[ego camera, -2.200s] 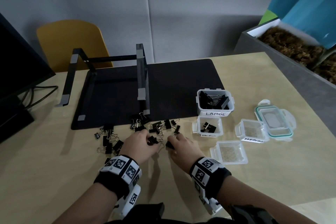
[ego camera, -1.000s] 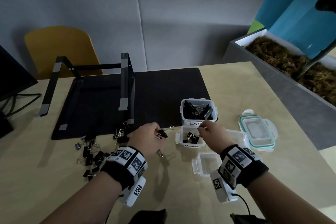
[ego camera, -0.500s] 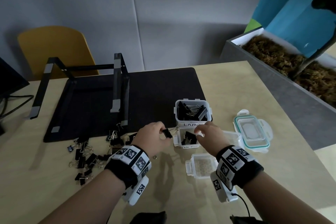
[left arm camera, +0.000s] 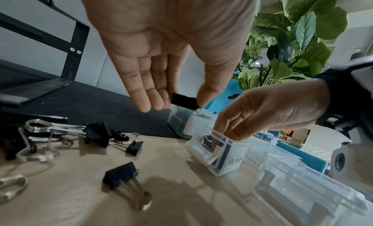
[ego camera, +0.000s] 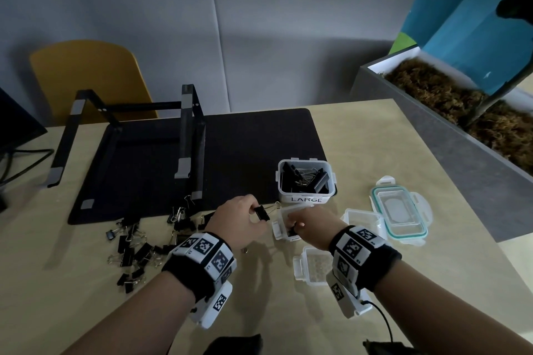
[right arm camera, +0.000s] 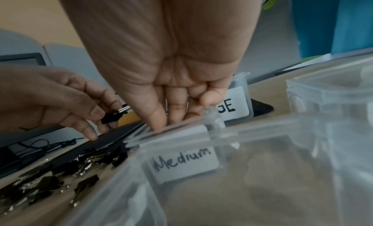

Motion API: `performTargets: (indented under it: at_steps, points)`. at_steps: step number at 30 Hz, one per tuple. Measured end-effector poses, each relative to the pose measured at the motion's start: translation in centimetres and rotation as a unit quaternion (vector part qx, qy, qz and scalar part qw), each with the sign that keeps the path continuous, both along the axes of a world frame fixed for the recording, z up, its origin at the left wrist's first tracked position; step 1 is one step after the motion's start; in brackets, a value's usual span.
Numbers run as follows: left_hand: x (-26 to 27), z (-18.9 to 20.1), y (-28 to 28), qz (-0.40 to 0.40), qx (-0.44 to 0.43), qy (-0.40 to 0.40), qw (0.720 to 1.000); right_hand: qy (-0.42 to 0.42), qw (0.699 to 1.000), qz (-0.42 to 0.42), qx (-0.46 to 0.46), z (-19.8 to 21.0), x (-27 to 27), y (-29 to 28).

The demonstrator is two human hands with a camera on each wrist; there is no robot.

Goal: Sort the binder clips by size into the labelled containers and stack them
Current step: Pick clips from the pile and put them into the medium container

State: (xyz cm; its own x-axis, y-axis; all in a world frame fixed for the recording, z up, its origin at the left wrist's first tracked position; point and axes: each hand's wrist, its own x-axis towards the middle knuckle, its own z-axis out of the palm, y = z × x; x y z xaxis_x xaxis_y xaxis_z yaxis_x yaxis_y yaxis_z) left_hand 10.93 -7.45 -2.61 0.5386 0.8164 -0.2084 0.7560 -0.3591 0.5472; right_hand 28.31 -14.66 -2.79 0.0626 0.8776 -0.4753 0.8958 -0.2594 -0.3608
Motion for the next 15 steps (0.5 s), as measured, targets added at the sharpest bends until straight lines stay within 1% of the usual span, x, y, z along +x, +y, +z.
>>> performTargets:
  at_steps: [7,13,15]
  points:
    - [-0.3,-0.1,0.1,0.001,0.007,-0.001,1.0,0.1,0.991,-0.079,0.032,0.4,0.8,-0.4]
    - [-0.1,0.0,-0.1,-0.006,0.01,-0.002,1.0,0.095,0.987,-0.108,0.072,0.7,1.7,-0.8]
    - [0.0,0.0,-0.1,-0.006,0.009,-0.001,1.0,0.102,0.988,-0.098,0.069,1.0,1.8,-1.1]
